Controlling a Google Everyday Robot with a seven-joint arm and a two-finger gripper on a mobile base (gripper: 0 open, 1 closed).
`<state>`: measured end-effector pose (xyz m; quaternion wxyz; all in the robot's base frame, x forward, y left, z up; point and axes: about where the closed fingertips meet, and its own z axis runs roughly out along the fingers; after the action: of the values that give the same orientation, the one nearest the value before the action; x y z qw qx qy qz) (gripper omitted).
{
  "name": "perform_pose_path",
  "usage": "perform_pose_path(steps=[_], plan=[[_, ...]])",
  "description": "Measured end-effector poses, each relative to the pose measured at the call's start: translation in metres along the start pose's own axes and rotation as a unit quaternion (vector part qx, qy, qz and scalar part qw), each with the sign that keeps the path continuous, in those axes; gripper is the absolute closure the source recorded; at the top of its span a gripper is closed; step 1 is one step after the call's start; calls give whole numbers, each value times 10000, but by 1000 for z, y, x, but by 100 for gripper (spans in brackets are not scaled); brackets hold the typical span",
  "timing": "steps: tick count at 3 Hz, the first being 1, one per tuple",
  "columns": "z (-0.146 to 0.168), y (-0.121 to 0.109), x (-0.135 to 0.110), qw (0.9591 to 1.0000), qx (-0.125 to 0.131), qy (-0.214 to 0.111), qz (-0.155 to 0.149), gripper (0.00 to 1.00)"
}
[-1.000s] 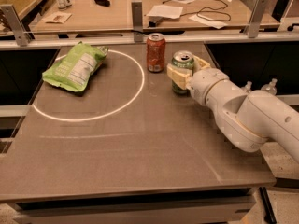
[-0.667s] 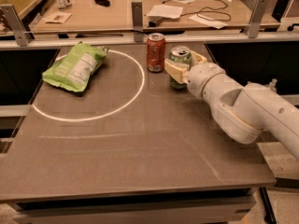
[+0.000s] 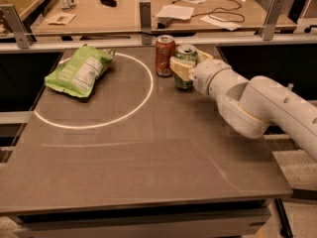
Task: Move green can near coke can
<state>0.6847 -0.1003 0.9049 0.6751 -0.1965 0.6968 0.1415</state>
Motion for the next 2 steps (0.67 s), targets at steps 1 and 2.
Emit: perform_pose_path(steps=[1,2], plan=[[7,-5,12,9998,-1,97,163,100],[7,-6,17,9996,6,144,253,100]])
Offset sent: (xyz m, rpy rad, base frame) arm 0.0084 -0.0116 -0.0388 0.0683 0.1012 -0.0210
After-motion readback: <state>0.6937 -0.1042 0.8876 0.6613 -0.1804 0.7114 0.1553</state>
